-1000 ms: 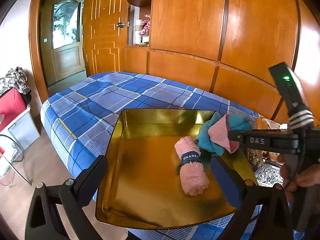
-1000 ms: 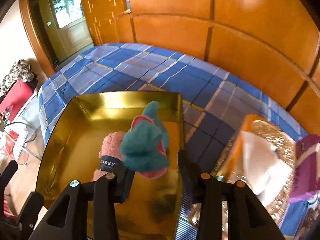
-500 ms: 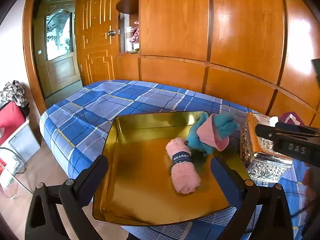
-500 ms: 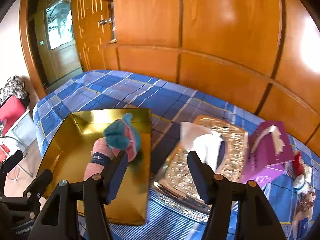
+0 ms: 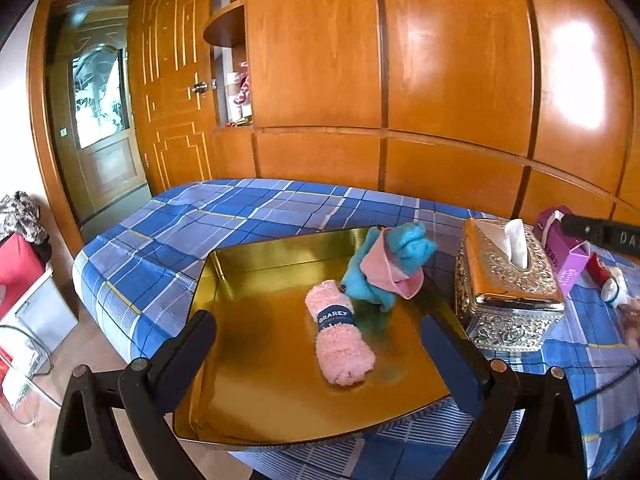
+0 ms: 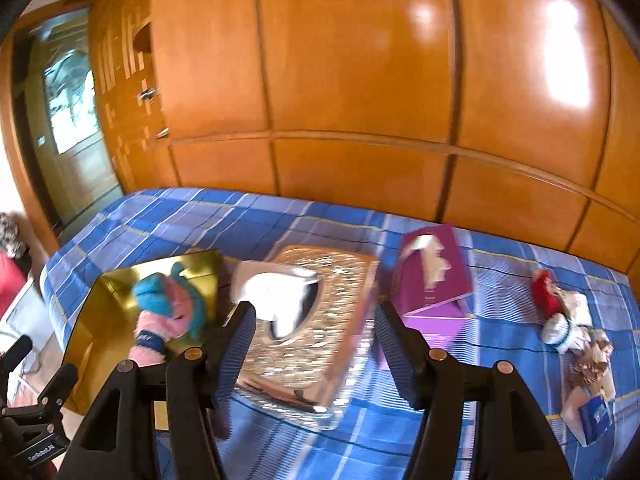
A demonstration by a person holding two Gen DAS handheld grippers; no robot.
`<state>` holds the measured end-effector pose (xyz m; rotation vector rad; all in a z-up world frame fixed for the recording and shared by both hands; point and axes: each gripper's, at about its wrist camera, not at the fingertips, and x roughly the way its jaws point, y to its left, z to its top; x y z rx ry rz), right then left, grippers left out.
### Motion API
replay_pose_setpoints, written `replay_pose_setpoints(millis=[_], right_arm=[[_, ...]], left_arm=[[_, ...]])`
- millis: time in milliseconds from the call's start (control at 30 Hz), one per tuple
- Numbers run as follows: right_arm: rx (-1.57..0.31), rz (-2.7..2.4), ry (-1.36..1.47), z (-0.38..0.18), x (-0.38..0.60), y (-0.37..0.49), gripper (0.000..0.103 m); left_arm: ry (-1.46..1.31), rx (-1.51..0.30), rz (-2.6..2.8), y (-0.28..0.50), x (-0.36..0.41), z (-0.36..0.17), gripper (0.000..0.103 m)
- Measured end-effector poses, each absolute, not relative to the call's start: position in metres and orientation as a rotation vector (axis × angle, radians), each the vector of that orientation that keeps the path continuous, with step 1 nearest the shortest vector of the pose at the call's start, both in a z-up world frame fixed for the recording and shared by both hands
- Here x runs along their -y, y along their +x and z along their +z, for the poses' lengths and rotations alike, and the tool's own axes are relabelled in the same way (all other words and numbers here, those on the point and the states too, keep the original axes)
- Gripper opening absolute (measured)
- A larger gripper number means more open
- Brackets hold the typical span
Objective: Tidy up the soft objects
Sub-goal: 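Move both tools back to the pile and grasp the white knit glove with the left tool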
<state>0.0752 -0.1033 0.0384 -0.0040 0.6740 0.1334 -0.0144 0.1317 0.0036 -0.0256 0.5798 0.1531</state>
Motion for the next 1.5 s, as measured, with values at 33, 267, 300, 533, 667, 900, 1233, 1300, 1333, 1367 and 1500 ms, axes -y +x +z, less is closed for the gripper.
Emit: replay_pose_setpoints(millis=[33,267,300,533,667,900,1233,1300,1333,1367,1500], right_arm=[[-0.669,0.118,0.004,0.04,0.111,0.074,0.062],[-0.662,0.003,0.043,0.04,0.17,0.069,0.062],[-0.662,-0.014,0.046,0.039,0.177,0.068,0.062],[-0.678,-0.171,0.108,0.034,0.255,0.059,0.062],[-0.675,-0.287,0.156,0.035,0.306,0.049,0.062],[-0.649,-0.539,0.323,0.031,0.415,0.028,0.062],[-0.68,-0.749,0.534,-0.017,0.513,0.01,0.062],[-0.65,-0.735,0.591,-0.017,0.518,0.005,0.062],[-0.641,-0.739,0.599,-0.017,0.519,0.003,0.062],[-0.637,-0.734,0.613,-0.017,0.521,0.001,0.062],[-0.645,-0.698,0.678,-0.023,0.525,-0.002,0.062]], left_arm=[[-0.019,-0.576,0.151,-0.015,-0.129,0.004,0.103],[0.01,-0.567,0.112,-0.021,-0.117,0.006,0.103],[0.016,-0.565,0.103,-0.021,-0.115,0.007,0.103],[0.076,-0.538,-0.084,-0.03,-0.079,0.018,0.103],[0.142,-0.52,-0.25,-0.034,-0.044,0.028,0.103],[0.192,-0.55,-0.5,-0.025,0.016,0.045,0.103],[0.252,-0.612,-0.703,0.004,0.119,0.065,0.103],[0.273,-0.635,-0.716,0.013,0.142,0.064,0.103],[0.283,-0.647,-0.737,0.018,0.156,0.062,0.102],[0.297,-0.659,-0.754,0.023,0.172,0.061,0.102],[0.33,-0.686,-0.792,0.043,0.223,0.052,0.102]])
